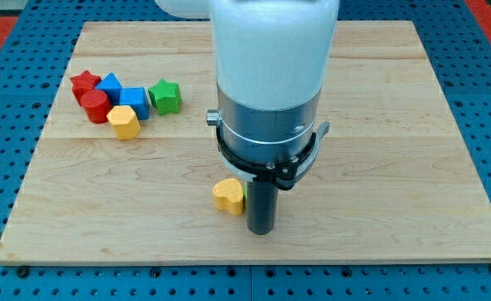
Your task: Point your arm towards the green circle
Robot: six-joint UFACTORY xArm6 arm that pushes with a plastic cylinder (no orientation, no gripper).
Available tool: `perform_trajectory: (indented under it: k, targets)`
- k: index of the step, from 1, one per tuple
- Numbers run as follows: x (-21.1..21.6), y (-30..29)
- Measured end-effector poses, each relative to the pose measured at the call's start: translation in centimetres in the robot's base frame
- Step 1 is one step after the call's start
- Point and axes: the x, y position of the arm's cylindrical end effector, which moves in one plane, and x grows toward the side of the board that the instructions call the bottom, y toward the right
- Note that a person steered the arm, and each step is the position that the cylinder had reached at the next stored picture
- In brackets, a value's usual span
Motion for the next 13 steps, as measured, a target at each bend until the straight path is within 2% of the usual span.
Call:
perform_trajectory:
  k: [3,5,6,7,9,11,12,13]
  targets:
    - [-0.9,0.1]
    - [-2.1,3.3]
    - [-5.7,9.6]
    - [-9.8,12.8]
    - [-14.5,7.1]
    - [-19.2,6.4]
    - [-15.6,4.4]
    - [-16.3,1.3]
